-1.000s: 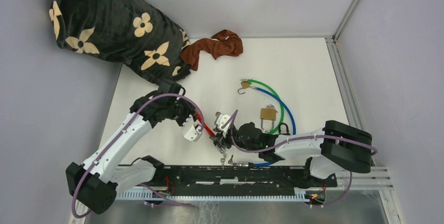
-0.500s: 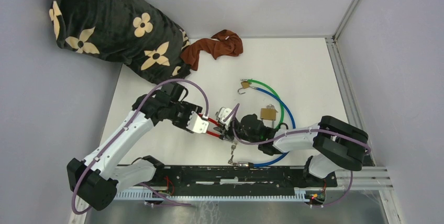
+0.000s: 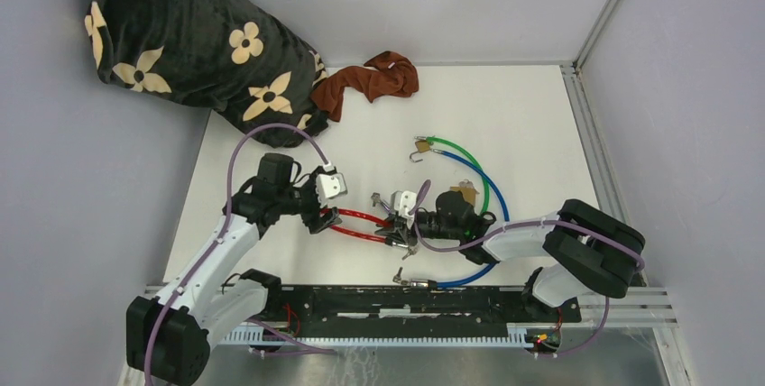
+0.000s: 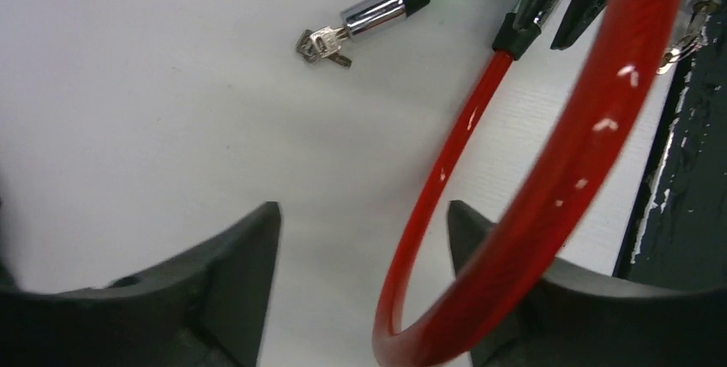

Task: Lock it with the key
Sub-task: Adjust the lock.

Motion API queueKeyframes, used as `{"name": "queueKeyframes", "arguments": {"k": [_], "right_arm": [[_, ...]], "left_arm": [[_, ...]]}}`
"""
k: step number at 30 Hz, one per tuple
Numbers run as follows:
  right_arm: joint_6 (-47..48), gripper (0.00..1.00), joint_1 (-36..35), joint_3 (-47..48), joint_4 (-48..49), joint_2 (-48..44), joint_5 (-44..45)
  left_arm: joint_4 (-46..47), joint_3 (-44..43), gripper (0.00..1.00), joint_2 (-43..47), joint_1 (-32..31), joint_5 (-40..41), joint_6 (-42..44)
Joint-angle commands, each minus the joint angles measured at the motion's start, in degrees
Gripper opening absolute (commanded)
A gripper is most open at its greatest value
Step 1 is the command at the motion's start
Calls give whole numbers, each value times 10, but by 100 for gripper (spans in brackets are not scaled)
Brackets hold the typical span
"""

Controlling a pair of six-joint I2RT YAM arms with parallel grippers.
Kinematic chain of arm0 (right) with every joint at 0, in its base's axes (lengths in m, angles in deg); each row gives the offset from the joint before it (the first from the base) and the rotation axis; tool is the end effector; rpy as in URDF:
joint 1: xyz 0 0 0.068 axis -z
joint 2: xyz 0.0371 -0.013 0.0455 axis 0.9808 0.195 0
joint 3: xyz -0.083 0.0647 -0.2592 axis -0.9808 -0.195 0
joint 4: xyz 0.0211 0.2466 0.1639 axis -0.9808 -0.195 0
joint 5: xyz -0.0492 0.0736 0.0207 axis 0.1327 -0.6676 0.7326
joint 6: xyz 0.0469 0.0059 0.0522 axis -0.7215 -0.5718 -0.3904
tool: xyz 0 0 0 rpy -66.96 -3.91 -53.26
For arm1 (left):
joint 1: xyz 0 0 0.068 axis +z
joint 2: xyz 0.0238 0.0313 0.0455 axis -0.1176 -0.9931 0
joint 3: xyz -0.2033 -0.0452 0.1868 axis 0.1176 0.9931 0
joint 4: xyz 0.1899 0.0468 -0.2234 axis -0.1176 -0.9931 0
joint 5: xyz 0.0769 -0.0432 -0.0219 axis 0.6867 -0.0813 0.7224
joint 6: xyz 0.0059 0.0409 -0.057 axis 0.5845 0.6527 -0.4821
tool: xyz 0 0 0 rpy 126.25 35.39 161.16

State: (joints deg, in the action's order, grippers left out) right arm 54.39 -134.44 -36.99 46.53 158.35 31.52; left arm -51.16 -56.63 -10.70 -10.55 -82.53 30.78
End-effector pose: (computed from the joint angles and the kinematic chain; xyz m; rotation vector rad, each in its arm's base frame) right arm 0.1550 0.2677 0.1371 -1.2100 1.4218 0.9777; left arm 0.2077 -0.1008 0.2191 1.4057 1.7860 -0.5256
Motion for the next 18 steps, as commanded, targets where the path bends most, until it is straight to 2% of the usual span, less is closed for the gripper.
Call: {"name": "queueKeyframes", "arguments": {"k": [1,3,4,5,6,9,11,14,18], "right_arm": [[12,0,12,-2,41,-14,-97],[31,1,14,6,9,-12,-95],[45,6,15,15,-16,-11,-91],[62,12,14,27,-55,-9,-85],[75,19,15,39,-89,-8,-79],[105,39,16,70,-188,-9,-62],[121,50,16,77,-232,-13,-57],[136,56,16,84,-266,-10,-57],[130,57,16,107,-284,18,-60]], "left_arm": [[88,38,67,23,3,-76,-13],[46,41,36,34,3,-114,35],[22,40,20,40,3,-125,67],[1,40,8,43,3,-127,88],[-17,40,3,47,3,-122,105],[-63,35,2,49,3,-91,163],[-86,28,2,51,3,-79,188],[-107,19,2,51,2,-78,215],[-107,13,2,46,-3,-80,217]]}}
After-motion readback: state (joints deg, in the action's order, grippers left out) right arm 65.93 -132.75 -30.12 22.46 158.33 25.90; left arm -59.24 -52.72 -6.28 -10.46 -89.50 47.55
